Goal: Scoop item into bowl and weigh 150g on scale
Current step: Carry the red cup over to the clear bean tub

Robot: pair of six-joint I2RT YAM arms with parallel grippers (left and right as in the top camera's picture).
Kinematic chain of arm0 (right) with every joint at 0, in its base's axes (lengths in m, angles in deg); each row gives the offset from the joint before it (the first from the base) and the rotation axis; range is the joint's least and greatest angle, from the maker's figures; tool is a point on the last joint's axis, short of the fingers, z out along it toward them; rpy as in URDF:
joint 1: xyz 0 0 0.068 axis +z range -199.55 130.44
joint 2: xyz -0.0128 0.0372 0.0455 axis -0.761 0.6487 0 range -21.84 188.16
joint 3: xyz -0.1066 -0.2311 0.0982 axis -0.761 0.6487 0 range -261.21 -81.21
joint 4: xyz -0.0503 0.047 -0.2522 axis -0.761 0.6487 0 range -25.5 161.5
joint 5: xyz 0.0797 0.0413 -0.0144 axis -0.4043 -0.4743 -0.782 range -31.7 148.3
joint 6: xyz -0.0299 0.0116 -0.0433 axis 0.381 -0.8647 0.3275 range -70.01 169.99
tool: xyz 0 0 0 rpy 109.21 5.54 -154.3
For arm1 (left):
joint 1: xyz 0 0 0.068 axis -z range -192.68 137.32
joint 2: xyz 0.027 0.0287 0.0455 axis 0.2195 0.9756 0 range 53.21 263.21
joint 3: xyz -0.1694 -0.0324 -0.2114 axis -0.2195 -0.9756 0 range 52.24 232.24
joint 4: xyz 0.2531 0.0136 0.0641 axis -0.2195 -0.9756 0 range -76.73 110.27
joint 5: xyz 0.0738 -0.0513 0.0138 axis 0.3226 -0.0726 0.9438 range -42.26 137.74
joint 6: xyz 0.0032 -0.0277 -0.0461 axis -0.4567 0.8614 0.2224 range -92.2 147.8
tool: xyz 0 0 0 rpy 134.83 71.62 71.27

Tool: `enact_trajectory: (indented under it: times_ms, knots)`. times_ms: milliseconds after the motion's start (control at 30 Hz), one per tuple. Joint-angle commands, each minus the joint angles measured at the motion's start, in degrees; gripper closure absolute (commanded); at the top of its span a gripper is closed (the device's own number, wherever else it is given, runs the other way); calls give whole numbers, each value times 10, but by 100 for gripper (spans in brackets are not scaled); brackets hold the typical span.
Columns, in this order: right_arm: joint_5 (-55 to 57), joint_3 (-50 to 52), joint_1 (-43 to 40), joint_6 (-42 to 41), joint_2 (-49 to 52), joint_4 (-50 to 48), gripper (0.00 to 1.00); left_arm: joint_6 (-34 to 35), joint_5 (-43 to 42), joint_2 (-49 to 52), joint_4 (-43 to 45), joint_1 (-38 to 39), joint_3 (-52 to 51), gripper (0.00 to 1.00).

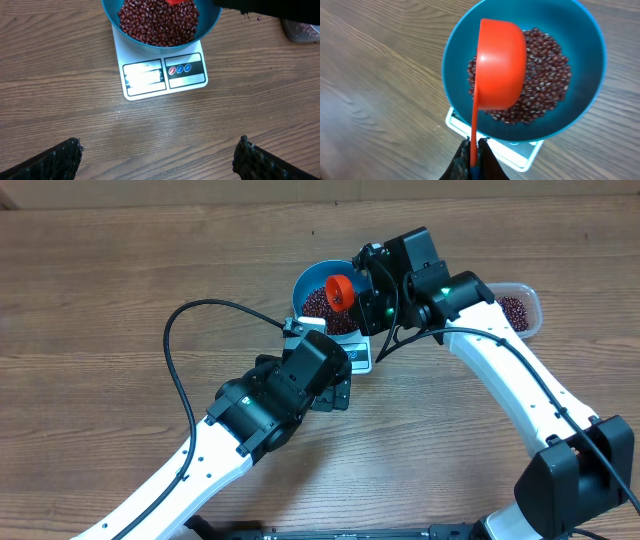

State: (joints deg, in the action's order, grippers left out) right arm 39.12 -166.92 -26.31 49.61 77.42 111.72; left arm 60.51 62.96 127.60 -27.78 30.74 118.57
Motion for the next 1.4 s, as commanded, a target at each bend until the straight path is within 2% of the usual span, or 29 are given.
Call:
enact_trajectory:
  times_ms: [0,267,433,633,767,1000,1167,1367]
  knots:
    - [-67,-10,-35,-27,-27,0,96,7,6,2,1,1,2,0]
    - [-65,-10,-145,-21,-80,42,96,7,6,2,1,1,2,1]
    - [-53,-10,-245,6,-113,73,96,7,6,2,1,1,2,0]
    - [56,-9,-328,18,-122,115,96,7,6,2,1,1,2,0]
    - [113,-9,-335,96,-122,141,96,7,6,2,1,1,2,0]
    - [258,-9,-325,104,-122,157,96,7,6,2,1,1,2,0]
    - [288,-8,-289,155,-122,168,96,7,6,2,1,1,2,1]
    - [387,0,-257,111,-116,163,96,7,6,2,1,1,2,0]
